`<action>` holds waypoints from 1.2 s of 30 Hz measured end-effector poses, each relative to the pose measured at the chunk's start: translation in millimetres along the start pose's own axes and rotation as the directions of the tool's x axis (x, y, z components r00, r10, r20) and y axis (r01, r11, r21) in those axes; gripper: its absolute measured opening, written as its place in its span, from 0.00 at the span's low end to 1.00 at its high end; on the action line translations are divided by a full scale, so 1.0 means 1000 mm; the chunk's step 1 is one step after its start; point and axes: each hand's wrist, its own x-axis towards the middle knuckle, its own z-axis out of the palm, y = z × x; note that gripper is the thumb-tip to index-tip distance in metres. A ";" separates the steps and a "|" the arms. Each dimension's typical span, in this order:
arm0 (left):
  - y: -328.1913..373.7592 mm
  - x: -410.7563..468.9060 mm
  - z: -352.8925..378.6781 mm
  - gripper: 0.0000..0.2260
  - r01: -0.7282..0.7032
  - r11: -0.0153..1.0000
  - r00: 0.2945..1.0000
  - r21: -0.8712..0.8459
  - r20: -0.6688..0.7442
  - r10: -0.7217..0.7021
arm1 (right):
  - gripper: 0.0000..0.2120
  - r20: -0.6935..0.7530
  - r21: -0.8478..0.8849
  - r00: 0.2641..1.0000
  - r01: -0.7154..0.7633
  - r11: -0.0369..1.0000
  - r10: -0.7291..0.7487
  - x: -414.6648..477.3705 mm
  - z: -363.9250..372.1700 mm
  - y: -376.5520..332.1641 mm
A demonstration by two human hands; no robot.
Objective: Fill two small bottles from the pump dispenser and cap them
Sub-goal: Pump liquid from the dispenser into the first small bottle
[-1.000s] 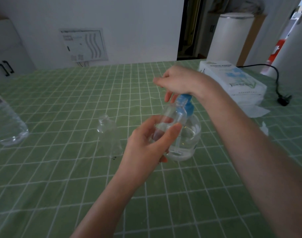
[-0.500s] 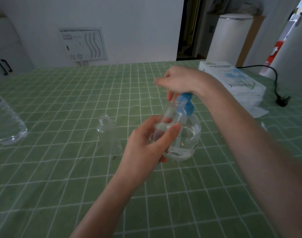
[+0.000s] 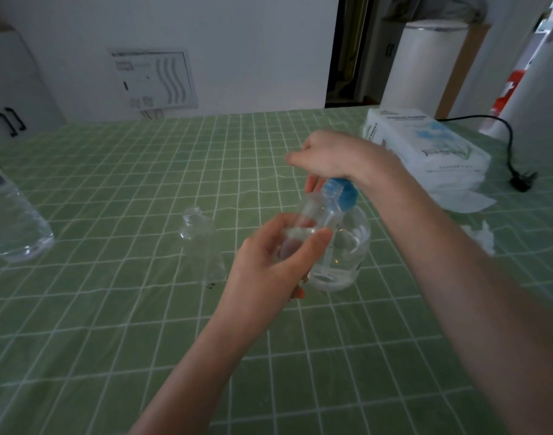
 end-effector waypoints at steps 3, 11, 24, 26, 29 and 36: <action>0.001 0.001 0.000 0.10 -0.006 1.000 1.000 0.004 0.003 0.006 | 0.22 0.005 -0.003 1.000 0.016 1.000 -0.016 0.000 -0.004 -0.001; 0.005 0.001 0.001 0.14 -0.029 1.000 1.000 -0.010 0.011 0.029 | 0.20 -0.019 -0.004 0.999 0.028 1.000 -0.028 0.003 -0.011 -0.003; 0.003 0.000 0.002 0.17 -0.003 1.000 1.000 0.004 -0.002 0.003 | 0.22 -0.004 0.018 0.999 0.035 0.999 -0.035 0.000 -0.005 0.000; 0.004 0.001 0.002 0.17 -0.016 1.000 1.000 -0.001 0.004 0.016 | 0.21 -0.014 0.037 0.999 0.049 0.998 -0.048 0.001 -0.009 -0.001; 0.005 0.001 0.002 0.16 -0.028 1.000 1.000 -0.008 0.014 0.028 | 0.21 -0.011 -0.004 0.998 0.059 0.998 -0.059 0.002 -0.012 -0.003; 0.004 0.001 0.002 0.12 -0.028 1.000 1.000 -0.007 0.010 0.028 | 0.22 0.000 -0.011 0.999 0.041 0.999 -0.041 0.003 -0.009 0.000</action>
